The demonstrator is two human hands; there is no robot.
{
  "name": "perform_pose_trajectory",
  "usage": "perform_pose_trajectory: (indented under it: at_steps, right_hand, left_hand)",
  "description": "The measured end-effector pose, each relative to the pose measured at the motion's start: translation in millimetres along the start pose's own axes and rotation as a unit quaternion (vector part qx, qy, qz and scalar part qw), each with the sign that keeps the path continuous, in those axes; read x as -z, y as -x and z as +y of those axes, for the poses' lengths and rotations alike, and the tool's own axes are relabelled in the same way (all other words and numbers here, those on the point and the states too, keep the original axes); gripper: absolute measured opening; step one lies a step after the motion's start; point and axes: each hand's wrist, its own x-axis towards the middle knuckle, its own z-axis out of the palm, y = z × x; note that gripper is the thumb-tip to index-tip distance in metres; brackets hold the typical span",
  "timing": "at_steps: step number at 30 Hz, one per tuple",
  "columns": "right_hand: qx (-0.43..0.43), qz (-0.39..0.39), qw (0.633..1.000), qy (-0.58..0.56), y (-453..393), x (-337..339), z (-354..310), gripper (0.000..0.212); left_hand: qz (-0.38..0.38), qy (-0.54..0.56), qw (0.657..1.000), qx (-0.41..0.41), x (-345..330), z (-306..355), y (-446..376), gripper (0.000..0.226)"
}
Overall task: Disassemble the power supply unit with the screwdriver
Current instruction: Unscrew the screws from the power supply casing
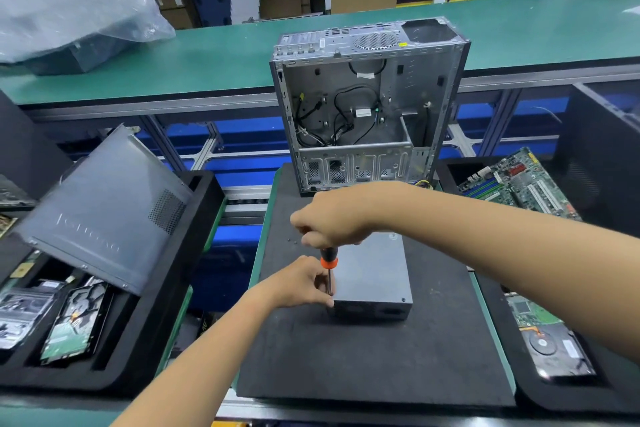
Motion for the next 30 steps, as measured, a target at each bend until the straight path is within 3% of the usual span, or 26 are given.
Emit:
perform_pose_trajectory:
  at_steps: [2,6,9,12,15,18,21,26,30]
  right_hand:
    - [0.03,-0.025,0.999,0.002,2.8,3.3,-0.7,0.011]
    - [0.1,-0.042,0.991,0.077,9.1,4.2,-6.2,0.02]
    - [0.147,-0.004,0.982,0.119,8.9,5.6,-8.7,0.026]
    - [0.179,0.021,0.982,0.056,6.1,7.8,-9.2,0.029]
    - [0.146,0.018,0.989,0.023,3.7,7.5,-11.3,0.026]
    - [0.051,0.001,0.999,0.013,5.0,6.3,-8.8,0.024]
    - [-0.013,0.027,0.992,0.119,6.2,1.9,-7.6,0.02]
    - [0.032,0.054,0.998,0.007,6.7,2.0,-1.6,0.012]
    - [0.086,0.027,0.991,-0.095,11.7,4.1,0.3,0.032]
  left_hand:
    - [0.001,-0.001,1.0,-0.006,-0.1,1.3,1.1,0.015]
    - [0.0,0.01,1.0,-0.01,-0.5,1.0,1.2,0.016]
    - [-0.004,0.026,1.0,-0.007,-1.0,-1.3,1.8,0.014]
    - [-0.003,0.012,1.0,0.006,-1.6,-5.9,0.9,0.015]
    - [-0.002,0.017,1.0,0.0,-1.2,-6.5,1.1,0.015]
    - [0.001,0.013,1.0,0.0,-1.0,-4.9,0.5,0.015]
    - [-0.008,0.011,1.0,-0.003,-0.6,-4.1,-0.5,0.012]
    - [-0.001,-0.004,1.0,-0.014,-0.5,-6.4,-2.5,0.015]
    - [0.013,-0.002,1.0,-0.025,-0.7,-7.5,-1.6,0.017]
